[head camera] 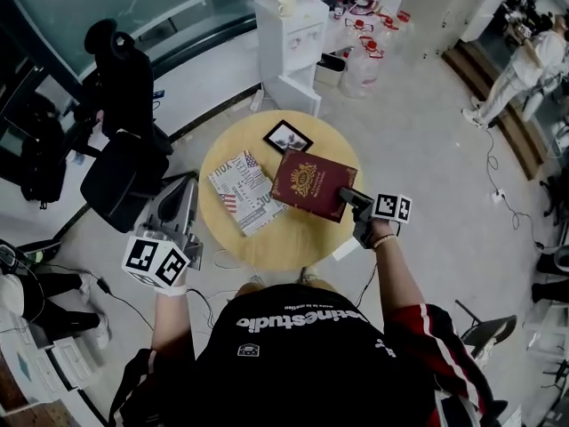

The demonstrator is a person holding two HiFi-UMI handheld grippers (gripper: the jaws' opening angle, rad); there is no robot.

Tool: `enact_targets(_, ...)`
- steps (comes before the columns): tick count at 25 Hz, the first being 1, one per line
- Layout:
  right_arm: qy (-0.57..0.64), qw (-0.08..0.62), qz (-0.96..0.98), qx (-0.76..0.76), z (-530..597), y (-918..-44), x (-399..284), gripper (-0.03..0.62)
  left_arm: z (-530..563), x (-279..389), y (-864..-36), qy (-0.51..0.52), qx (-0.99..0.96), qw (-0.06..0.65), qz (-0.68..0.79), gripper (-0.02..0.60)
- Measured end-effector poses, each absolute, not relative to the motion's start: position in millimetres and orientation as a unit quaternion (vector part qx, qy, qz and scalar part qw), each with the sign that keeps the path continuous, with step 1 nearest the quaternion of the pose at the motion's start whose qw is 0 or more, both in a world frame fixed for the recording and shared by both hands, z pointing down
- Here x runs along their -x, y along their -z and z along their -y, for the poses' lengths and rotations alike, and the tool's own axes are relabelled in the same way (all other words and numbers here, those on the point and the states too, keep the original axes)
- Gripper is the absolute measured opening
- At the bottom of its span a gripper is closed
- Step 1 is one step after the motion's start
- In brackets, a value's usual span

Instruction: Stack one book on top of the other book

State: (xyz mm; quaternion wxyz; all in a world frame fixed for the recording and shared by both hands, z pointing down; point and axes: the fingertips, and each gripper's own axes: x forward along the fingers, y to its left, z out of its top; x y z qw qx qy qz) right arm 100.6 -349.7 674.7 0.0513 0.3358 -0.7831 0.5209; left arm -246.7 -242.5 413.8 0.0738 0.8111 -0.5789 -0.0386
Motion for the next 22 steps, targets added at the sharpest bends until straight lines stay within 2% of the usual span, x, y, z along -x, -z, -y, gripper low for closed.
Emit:
enact_targets(16, -0.513, 0.063, 0.800, -0.305, 351, -666, 33, 0.241, 202, 336, -422, 0.058, -0.782, 0.080, 0.615, 0.015)
enact_targets(22, -0.523, 0.048, 0.792, -0.312, 351, -672, 65, 0.239, 197, 353, -425, 0.056, -0.782, 0.082, 0.615, 0.015)
